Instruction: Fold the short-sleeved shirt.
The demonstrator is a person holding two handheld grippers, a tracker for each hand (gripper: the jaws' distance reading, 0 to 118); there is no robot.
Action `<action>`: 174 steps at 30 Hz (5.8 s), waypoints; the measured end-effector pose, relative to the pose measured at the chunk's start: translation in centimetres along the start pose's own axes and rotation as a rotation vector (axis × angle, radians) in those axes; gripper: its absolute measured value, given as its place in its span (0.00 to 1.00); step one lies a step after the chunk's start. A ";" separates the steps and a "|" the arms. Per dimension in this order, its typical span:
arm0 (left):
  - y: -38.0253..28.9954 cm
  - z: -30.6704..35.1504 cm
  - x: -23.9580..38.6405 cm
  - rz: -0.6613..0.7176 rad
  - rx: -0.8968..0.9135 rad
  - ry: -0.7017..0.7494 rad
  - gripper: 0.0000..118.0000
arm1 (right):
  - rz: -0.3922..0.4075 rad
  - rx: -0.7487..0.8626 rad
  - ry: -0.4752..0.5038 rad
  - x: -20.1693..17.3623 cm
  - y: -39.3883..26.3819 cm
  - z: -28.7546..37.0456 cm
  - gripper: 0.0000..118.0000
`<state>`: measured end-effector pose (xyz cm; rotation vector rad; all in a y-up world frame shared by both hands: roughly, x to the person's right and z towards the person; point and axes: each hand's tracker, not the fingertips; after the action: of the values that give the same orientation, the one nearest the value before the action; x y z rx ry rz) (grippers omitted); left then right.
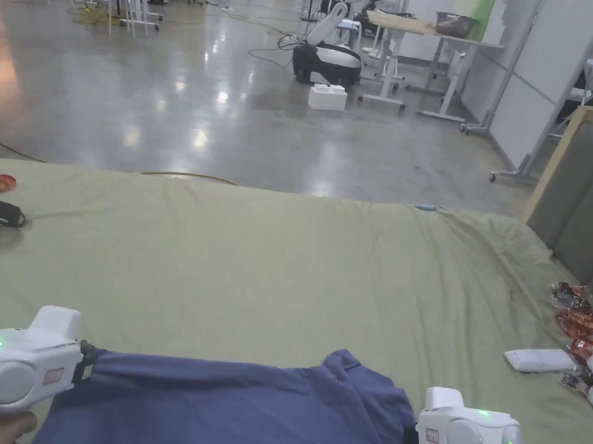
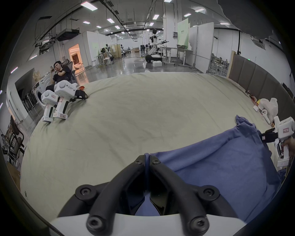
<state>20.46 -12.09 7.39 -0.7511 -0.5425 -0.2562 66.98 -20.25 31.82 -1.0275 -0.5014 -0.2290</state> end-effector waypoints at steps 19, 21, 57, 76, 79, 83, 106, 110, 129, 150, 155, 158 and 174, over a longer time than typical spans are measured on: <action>3.1 13.9 -2.1 0.037 0.212 0.042 0.00 | 0.003 0.421 -0.030 4.0 3.2 17.7 0.00; 4.0 15.8 -2.6 0.046 0.246 0.053 0.00 | 0.015 0.476 -0.038 4.5 3.9 19.9 0.00; 27.7 29.2 -6.4 0.051 0.609 0.241 0.00 | 0.073 0.985 -0.144 0.1 26.4 42.1 0.00; 4.5 22.3 -4.9 0.186 0.433 0.123 0.00 | 0.066 0.753 -0.043 1.4 8.3 30.1 0.00; 1.4 24.5 -4.6 0.188 0.436 0.114 0.00 | 0.071 0.741 -0.038 1.8 4.8 31.1 0.00; -2.5 27.1 -5.1 0.191 0.422 0.092 0.00 | 0.080 0.732 -0.034 2.5 0.0 32.7 0.00; -24.4 24.7 -2.8 0.171 -0.124 0.025 0.00 | 0.172 0.129 -0.057 3.1 -24.9 23.7 0.00; -25.7 22.7 -2.6 0.157 -0.179 0.035 0.00 | 0.177 0.039 -0.063 3.0 -26.3 21.2 0.00; -20.5 23.4 1.8 0.135 0.062 0.075 0.51 | 0.077 0.367 -0.075 -0.2 -22.0 25.4 0.63; -13.5 24.6 9.3 0.024 0.620 0.151 0.00 | -0.040 0.936 -0.053 -8.9 -16.4 27.5 0.00; -15.4 24.1 5.8 0.097 0.452 0.102 0.00 | -0.031 0.907 -0.043 -8.6 -16.4 27.2 0.00; -18.3 23.9 2.2 0.193 0.314 0.114 0.00 | -0.022 0.866 -0.037 -8.4 -16.7 26.6 0.00; -26.1 21.3 -0.9 0.317 -0.217 0.118 0.53 | -0.001 0.644 0.006 -7.8 -18.0 22.5 0.00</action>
<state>1.15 -15.51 34.78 -1.0131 -0.2798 -0.0638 46.28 -10.41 50.97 -0.3983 -0.5229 -0.0601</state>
